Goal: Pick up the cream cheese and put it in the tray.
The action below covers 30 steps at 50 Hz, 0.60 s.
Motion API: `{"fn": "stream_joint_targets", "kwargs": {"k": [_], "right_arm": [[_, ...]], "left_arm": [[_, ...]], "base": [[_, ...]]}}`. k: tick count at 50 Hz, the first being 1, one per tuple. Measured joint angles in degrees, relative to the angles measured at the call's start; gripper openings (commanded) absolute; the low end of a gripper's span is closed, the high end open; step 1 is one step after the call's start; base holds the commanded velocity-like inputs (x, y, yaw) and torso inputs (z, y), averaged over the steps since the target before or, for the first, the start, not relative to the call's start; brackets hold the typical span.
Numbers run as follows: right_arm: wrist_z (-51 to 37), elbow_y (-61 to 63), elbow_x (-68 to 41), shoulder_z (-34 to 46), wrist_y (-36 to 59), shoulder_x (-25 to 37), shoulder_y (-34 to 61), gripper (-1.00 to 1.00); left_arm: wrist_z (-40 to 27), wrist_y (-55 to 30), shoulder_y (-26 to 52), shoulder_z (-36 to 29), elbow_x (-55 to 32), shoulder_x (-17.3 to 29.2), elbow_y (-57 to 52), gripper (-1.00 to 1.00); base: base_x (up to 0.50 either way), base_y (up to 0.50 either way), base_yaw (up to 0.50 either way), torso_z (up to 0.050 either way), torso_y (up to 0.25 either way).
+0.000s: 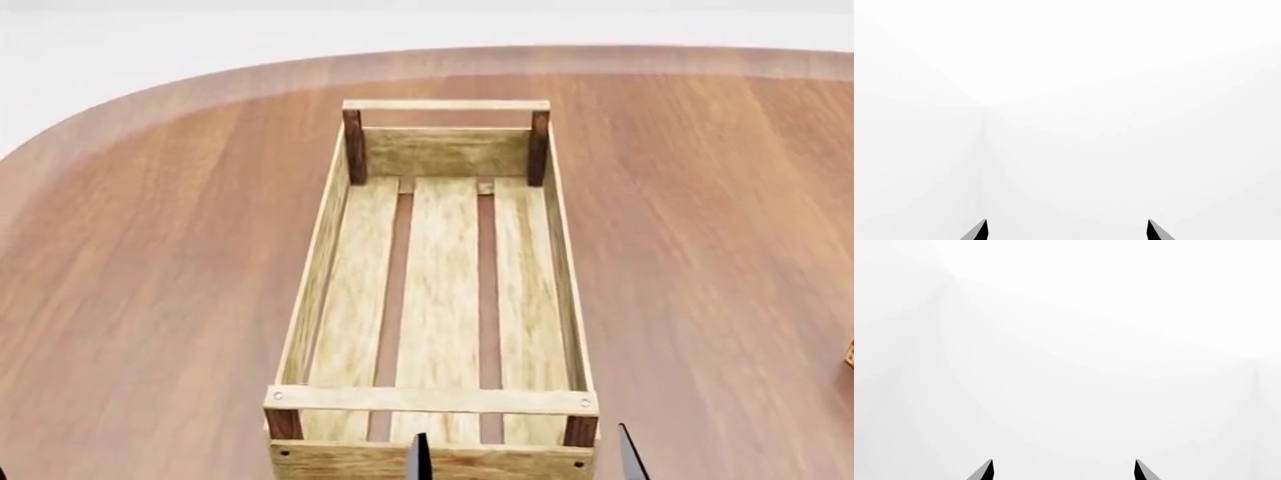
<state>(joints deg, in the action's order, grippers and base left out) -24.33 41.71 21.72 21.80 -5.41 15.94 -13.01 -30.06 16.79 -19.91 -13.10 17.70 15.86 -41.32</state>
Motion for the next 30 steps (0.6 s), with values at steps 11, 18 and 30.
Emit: {"fn": "stream_joint_targets", "kwargs": {"k": [11,18,30], "right_arm": [[-0.2,0.0,0.4,0.4,0.2,0.2,0.1,1.00],[-0.3,0.1,0.8,0.6,0.4,0.2,0.1,1.00],[-0.6,0.0,0.9,0.8,0.6,0.4,0.3,1.00]], "left_arm": [[-0.2,-0.2,0.1,-0.2,0.0,0.2,-0.1,1.00],[-0.4,-0.3,0.1,-0.3,0.0,0.4,-0.1,1.00],[-0.7,-0.5,0.2,-0.5,0.0,0.6,-0.1,1.00]], "base": [[0.19,0.03,0.00,0.000,0.000],[0.19,0.09,0.00,0.000,0.000],[0.19,0.11,0.00,0.000,0.001]]}}
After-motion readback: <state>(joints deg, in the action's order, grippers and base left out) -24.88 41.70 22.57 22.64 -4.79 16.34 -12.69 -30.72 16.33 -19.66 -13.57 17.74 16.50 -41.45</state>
